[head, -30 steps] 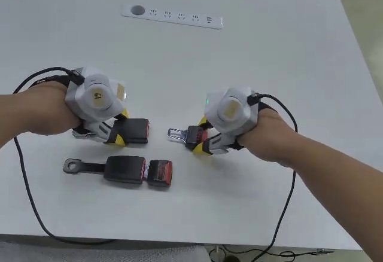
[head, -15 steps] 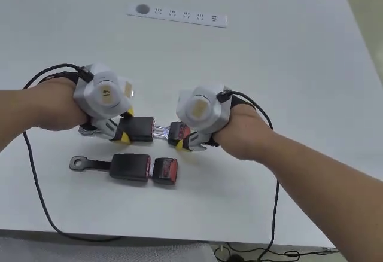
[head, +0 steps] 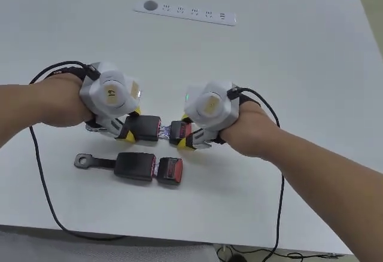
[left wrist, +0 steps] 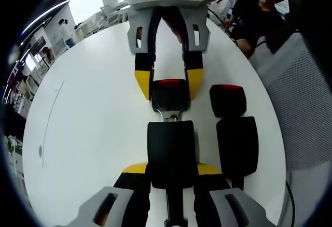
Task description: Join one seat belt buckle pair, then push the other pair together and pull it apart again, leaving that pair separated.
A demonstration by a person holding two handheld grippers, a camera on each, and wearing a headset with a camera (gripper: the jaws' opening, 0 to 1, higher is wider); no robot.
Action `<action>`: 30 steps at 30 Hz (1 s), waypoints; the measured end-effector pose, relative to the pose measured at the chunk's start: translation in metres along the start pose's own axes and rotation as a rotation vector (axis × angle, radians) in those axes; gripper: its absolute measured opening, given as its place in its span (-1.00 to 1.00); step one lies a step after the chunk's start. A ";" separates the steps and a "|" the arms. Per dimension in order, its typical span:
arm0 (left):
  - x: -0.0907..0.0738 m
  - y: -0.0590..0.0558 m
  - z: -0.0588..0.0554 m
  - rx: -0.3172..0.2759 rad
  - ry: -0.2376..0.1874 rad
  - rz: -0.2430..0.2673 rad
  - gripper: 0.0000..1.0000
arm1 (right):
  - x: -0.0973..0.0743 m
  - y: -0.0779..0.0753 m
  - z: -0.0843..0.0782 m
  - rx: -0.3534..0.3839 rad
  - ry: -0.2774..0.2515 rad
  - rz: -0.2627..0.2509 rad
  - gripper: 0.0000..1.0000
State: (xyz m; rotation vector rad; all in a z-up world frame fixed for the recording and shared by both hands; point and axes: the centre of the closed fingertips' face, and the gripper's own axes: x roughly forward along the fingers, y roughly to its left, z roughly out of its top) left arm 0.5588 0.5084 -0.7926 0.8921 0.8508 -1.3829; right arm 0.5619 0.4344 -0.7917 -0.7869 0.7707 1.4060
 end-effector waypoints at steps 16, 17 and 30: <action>0.001 0.001 -0.002 -0.006 -0.010 -0.011 -0.37 | 0.006 0.003 0.014 0.002 0.016 -0.001 -0.43; 0.001 0.001 -0.002 -0.006 -0.012 -0.011 -0.37 | 0.007 0.003 0.014 0.003 0.014 -0.001 -0.43; -0.001 -0.001 -0.001 -0.012 -0.017 -0.013 -0.36 | 0.008 0.003 0.014 0.018 0.026 -0.009 -0.40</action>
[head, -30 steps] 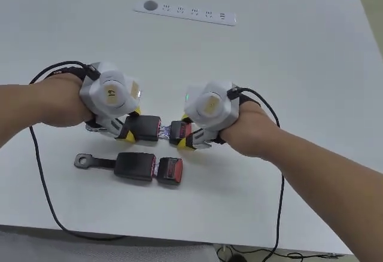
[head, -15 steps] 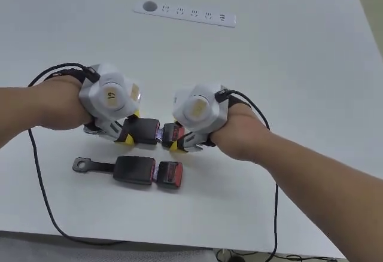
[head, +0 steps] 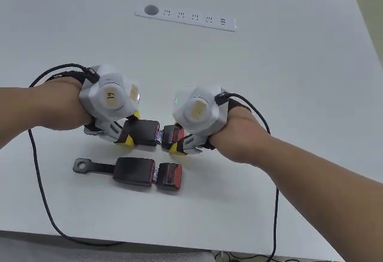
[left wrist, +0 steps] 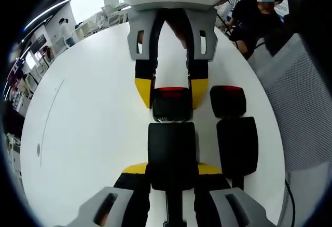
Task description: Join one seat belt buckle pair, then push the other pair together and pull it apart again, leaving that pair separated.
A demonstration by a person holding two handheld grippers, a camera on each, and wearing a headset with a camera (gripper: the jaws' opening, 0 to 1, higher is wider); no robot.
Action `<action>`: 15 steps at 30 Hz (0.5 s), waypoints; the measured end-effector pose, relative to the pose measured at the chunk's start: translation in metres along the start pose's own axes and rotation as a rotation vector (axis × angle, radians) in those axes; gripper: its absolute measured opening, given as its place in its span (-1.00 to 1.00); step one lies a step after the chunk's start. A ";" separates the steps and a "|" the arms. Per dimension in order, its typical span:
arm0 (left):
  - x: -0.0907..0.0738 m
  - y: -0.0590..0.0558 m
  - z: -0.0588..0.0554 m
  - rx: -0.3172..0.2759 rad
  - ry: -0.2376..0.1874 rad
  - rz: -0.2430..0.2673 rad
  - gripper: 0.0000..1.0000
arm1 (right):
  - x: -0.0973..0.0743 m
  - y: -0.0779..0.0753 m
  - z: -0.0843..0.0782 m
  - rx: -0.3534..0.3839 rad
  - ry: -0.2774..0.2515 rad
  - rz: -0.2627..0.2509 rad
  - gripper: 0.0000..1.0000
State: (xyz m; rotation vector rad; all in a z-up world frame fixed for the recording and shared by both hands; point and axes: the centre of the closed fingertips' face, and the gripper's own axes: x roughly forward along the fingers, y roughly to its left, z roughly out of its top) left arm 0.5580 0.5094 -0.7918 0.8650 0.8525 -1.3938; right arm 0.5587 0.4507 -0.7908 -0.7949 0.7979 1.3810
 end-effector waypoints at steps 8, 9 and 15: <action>-0.001 0.000 0.000 -0.018 -0.013 0.005 -0.36 | -0.004 -0.002 -0.011 -0.001 0.015 0.003 -0.39; -0.001 0.000 0.000 -0.019 -0.014 0.006 -0.36 | -0.004 -0.002 -0.013 0.000 0.013 0.002 -0.39; -0.002 -0.001 0.000 -0.012 -0.015 0.002 -0.36 | -0.008 0.000 -0.018 0.020 -0.022 -0.011 -0.38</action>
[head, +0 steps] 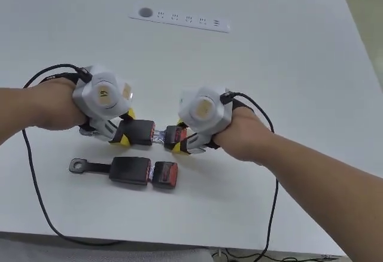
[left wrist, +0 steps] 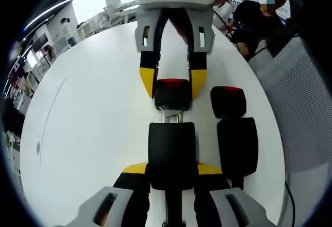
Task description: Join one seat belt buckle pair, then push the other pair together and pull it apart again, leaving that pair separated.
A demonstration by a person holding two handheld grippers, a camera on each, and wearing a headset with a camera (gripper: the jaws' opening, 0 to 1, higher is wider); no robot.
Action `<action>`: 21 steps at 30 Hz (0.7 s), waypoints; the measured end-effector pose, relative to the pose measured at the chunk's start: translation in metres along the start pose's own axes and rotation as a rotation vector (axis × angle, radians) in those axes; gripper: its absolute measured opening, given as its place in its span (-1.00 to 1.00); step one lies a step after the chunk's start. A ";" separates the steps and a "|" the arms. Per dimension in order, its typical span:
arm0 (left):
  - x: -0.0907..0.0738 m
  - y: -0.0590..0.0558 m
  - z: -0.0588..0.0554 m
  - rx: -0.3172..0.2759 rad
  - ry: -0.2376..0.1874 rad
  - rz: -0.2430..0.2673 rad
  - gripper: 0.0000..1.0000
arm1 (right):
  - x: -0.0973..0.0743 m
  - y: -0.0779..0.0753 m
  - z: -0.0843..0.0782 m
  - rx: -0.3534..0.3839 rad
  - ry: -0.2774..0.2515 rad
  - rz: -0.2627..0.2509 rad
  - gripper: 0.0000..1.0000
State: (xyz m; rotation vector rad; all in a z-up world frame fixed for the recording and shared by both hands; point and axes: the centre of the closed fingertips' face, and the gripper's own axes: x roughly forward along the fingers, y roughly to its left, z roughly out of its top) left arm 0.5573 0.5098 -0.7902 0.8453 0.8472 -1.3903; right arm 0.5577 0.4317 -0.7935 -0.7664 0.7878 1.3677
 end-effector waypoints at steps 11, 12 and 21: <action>0.001 0.000 -0.001 -0.003 0.004 0.003 -0.35 | -0.023 0.001 -0.036 0.038 0.017 -0.027 -0.37; 0.001 0.000 -0.001 -0.003 0.005 0.004 -0.35 | -0.025 0.001 -0.040 0.037 0.020 -0.030 -0.37; 0.001 0.000 -0.002 -0.016 0.011 0.018 -0.34 | -0.048 -0.002 -0.079 0.055 0.054 -0.053 -0.36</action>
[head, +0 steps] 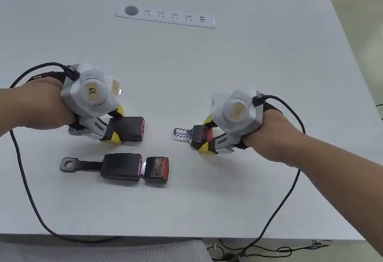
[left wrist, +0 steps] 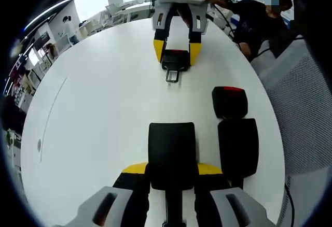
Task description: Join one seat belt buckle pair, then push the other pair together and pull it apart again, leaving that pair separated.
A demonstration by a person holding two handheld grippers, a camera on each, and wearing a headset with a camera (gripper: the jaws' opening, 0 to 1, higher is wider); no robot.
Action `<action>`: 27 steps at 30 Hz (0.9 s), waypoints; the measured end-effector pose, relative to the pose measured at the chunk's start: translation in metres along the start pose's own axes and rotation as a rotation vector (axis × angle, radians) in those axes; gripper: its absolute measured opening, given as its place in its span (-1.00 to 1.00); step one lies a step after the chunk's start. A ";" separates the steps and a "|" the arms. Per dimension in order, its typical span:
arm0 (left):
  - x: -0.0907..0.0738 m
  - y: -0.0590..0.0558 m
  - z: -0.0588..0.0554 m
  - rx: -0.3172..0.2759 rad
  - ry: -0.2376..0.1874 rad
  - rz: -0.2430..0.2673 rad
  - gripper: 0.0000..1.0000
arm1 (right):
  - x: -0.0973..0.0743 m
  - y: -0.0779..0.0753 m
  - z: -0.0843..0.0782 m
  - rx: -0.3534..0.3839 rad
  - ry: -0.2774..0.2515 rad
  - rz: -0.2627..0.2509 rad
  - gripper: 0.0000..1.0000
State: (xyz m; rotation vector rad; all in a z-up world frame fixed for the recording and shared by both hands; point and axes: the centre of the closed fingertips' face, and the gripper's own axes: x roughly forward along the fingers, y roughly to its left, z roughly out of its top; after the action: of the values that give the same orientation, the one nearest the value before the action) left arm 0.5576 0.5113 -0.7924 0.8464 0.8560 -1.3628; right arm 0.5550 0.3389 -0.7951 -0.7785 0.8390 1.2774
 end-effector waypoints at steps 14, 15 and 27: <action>0.000 -0.001 0.002 0.024 0.031 0.013 -0.33 | -0.009 -0.005 -0.011 -0.005 0.042 -0.024 -0.17; 0.000 0.000 0.002 0.025 0.033 0.017 -0.33 | -0.009 -0.004 -0.010 -0.004 0.045 -0.027 -0.16; -0.023 -0.003 0.003 -0.067 -0.030 0.125 -0.14 | -0.021 -0.001 0.006 0.031 0.018 -0.122 -0.04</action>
State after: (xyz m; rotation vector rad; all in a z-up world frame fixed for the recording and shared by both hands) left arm 0.5541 0.5189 -0.7701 0.8122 0.8077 -1.2289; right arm 0.5548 0.3342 -0.7740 -0.8058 0.8119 1.1486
